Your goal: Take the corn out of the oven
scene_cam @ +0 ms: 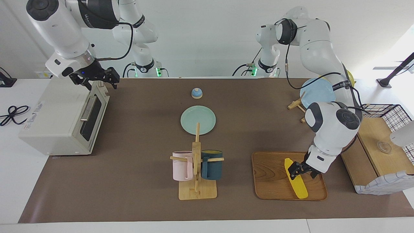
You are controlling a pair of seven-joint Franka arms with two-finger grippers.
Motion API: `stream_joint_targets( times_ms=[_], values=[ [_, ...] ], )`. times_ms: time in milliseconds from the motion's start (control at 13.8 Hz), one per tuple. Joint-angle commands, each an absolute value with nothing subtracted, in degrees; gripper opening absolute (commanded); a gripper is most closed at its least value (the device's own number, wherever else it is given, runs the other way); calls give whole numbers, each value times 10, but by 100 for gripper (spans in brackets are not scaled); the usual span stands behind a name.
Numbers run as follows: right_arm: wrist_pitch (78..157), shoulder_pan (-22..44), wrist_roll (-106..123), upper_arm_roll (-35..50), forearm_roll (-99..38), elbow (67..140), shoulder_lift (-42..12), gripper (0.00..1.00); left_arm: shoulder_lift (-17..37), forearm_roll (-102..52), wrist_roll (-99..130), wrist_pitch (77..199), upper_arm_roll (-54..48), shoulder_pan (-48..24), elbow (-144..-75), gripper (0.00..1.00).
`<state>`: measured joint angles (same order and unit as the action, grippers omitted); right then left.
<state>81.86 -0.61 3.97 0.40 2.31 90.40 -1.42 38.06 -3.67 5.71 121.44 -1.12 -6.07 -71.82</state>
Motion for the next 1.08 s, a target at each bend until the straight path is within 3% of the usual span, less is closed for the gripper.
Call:
stream_joint_targets(
  times_ms=[0, 433, 722, 1011],
  values=[
    [809, -3, 40, -3, 17, 892, -18, 100, 278, -35, 54, 1164, -11, -41, -785, 100],
    [818, -11, 17, -4, 11, 893, -14, 100, 167, -29, 56, 985, 4, -38, -793, 100],
    [817, -9, 17, -2, 11, 893, -12, 100, 43, -30, 51, 922, 2, -33, -882, 100],
    [827, -5, 17, 2, 16, 893, -10, 100, -27, -30, 58, 855, -5, -21, -939, 100]
  ],
)
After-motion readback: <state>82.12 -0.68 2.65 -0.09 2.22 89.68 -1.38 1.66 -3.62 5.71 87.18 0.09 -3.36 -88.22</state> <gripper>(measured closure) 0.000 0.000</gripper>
